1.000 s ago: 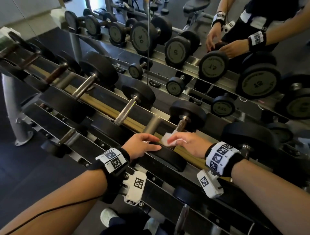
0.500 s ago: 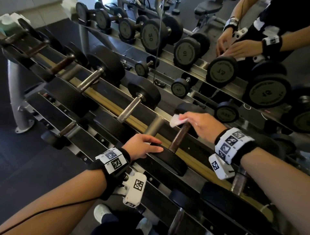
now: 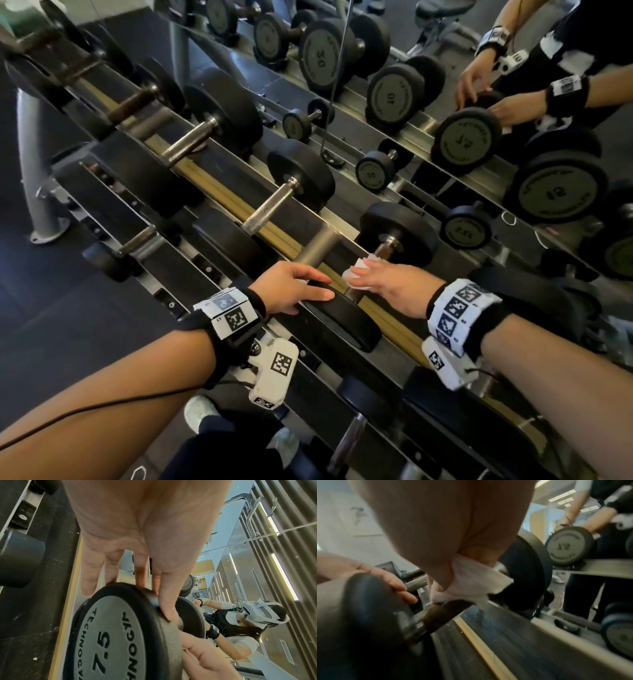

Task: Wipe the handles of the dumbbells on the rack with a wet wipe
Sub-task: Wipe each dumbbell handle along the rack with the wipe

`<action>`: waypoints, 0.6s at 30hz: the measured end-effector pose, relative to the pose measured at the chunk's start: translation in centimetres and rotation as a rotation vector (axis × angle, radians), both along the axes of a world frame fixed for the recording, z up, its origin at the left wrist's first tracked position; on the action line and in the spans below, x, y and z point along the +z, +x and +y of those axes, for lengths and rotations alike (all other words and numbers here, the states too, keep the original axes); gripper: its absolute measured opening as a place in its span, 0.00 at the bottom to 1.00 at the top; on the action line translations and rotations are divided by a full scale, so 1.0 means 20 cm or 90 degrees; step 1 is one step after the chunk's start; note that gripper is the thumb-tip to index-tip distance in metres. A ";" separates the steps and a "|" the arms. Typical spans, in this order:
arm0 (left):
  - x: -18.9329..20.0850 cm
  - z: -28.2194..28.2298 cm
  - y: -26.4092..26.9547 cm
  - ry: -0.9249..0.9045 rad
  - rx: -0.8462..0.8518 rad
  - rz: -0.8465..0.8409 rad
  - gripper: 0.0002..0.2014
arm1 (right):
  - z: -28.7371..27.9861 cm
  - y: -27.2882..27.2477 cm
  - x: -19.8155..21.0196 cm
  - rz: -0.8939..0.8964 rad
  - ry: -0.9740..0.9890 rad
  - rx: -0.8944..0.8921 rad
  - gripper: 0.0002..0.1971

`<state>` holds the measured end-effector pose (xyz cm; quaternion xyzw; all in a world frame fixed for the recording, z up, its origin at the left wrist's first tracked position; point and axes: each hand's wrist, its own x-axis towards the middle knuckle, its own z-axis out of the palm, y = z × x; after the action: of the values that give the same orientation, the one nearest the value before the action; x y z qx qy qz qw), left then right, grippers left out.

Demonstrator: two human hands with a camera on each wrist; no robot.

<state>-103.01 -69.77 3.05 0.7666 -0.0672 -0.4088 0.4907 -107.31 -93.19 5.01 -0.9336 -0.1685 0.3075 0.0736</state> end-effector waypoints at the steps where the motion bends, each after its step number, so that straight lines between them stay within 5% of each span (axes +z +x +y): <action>1: 0.00 0.00 0.00 -0.001 0.001 0.001 0.12 | -0.01 0.03 0.02 0.019 -0.019 -0.006 0.35; 7: -0.02 0.01 0.00 -0.009 0.007 0.003 0.13 | -0.07 0.10 0.07 -0.042 -0.075 -0.115 0.27; 14: -0.02 0.00 0.00 -0.005 0.005 0.005 0.14 | 0.02 -0.05 0.04 0.073 0.047 0.044 0.38; 18: -0.03 0.00 0.00 -0.013 0.015 0.009 0.12 | -0.07 0.06 0.07 0.020 0.016 -0.084 0.31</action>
<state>-103.00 -69.69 2.42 0.7594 -0.0587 -0.4074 0.5039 -106.19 -94.56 6.33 -0.9368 -0.1090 0.3144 0.1081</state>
